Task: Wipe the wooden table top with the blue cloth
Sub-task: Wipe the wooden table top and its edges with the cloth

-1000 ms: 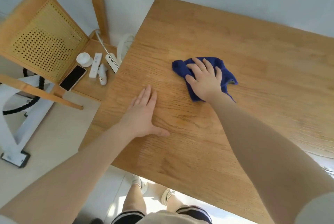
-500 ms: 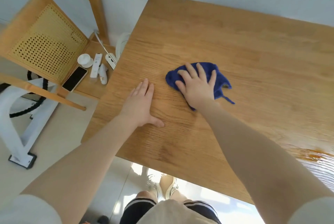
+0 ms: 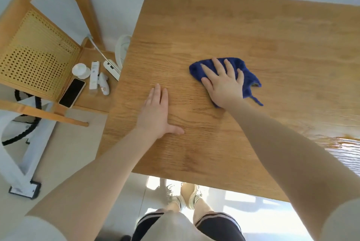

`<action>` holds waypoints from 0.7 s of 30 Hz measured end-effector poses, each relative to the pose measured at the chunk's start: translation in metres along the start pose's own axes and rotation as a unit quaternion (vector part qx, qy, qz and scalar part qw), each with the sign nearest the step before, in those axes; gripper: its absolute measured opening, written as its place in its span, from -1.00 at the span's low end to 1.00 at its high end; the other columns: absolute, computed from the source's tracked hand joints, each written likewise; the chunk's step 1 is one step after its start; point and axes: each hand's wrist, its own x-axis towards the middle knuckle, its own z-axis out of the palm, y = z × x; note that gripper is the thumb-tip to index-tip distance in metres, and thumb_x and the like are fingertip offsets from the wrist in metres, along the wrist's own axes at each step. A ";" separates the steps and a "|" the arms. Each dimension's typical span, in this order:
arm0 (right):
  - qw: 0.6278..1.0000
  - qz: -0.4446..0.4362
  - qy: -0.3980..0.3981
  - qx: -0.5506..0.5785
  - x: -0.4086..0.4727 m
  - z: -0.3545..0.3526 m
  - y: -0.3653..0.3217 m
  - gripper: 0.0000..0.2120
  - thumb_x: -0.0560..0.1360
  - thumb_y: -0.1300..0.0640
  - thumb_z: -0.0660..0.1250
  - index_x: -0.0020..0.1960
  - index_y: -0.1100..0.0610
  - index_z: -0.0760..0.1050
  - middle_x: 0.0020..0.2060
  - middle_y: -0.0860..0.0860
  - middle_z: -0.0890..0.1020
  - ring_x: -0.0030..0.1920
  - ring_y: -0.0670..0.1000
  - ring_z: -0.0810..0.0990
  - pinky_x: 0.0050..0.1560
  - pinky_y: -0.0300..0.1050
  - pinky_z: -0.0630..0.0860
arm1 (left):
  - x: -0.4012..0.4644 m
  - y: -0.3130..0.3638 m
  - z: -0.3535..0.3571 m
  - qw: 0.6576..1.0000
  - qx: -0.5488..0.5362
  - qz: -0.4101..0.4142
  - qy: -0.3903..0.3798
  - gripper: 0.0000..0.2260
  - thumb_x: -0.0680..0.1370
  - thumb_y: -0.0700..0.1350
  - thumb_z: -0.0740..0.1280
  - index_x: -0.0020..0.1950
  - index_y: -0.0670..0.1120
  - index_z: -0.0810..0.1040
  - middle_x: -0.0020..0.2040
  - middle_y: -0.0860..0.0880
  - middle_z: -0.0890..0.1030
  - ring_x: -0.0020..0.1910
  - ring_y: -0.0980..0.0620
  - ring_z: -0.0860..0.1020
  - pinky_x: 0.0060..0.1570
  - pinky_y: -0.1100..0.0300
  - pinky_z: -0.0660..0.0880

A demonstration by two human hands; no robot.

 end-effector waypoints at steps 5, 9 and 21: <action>0.997 0.072 0.013 0.015 -0.001 -0.003 0.001 -0.58 0.60 -0.12 -0.07 0.45 -0.22 0.05 0.52 -0.05 0.00 0.50 0.13 -0.11 0.40 0.24 -0.12 | 0.001 -0.003 -0.002 0.999 0.022 0.009 -0.021 0.21 0.24 0.38 0.40 0.51 -0.15 -0.29 0.52 -0.16 -0.31 0.51 -0.11 -0.23 0.47 0.00 -0.13; 0.998 -0.065 0.004 -0.018 -0.059 0.019 -0.025 -0.55 0.56 -0.02 -0.02 0.45 -0.20 0.11 0.51 -0.01 0.07 0.49 0.18 -0.01 0.35 0.31 -0.01 | 0.004 -0.003 -0.009 0.998 0.054 0.029 -0.019 0.16 0.26 0.45 0.31 0.52 -0.17 -0.22 0.53 -0.21 -0.18 0.51 -0.18 -0.13 0.46 -0.06 -0.15; 0.989 0.131 0.058 0.033 0.022 -0.004 0.015 -0.61 0.60 -0.03 -0.01 0.43 -0.19 0.15 0.51 -0.05 0.07 0.49 0.10 -0.04 0.40 0.23 -0.07 | 0.036 0.026 -0.021 0.982 -0.050 0.176 0.040 -0.04 0.42 0.30 0.30 0.53 -0.06 -0.23 0.56 -0.01 -0.12 0.53 0.02 -0.09 0.45 0.12 -0.12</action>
